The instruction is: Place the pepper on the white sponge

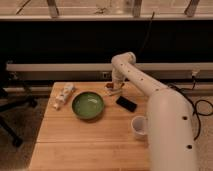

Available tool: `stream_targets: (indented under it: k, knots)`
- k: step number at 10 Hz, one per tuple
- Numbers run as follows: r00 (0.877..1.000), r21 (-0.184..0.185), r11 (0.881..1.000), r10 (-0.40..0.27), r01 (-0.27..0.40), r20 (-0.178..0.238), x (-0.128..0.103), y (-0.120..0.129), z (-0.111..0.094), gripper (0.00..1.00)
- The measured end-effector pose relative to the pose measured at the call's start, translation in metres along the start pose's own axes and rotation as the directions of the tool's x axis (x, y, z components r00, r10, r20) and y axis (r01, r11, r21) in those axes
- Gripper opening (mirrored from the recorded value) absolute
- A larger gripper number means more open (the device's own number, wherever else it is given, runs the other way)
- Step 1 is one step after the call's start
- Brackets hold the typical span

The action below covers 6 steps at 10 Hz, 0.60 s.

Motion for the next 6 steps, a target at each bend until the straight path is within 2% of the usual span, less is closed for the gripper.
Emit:
stream_targets:
  k: [2,3,6]
  knots:
    - [1.000,-0.002,1.000,-0.007,0.007,-0.002,-0.0018,-0.0018,0.0005,0.72]
    - [1.000,-0.003,1.000,-0.010,0.010,-0.003,-0.0023,-0.0023,0.0005,0.79]
    - [1.000,-0.009,1.000,-0.012,0.012,-0.006,-0.0013,-0.0003,0.0018,0.80]
